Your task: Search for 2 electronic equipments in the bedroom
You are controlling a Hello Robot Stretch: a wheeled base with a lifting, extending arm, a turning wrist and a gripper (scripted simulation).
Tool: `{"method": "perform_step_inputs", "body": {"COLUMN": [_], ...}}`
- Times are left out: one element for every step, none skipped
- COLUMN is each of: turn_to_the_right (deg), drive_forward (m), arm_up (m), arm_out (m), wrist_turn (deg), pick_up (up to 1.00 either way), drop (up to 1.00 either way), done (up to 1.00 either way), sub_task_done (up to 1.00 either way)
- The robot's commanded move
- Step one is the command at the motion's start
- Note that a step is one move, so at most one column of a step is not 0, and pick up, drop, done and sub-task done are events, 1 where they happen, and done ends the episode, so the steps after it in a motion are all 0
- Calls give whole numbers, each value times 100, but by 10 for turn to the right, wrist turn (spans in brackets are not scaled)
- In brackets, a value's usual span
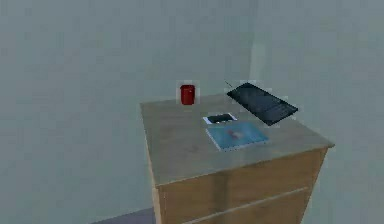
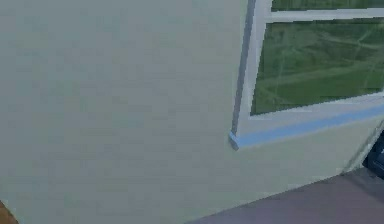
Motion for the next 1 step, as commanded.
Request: {"method": "perform_step_inputs", "body": {"turn_to_the_right": [0], "drive_forward": [0], "arm_up": [0], "arm_out": [0], "wrist_turn": [0], "pick_up": [0], "drop": [0], "done": [0], "sub_task_done": [100]}}
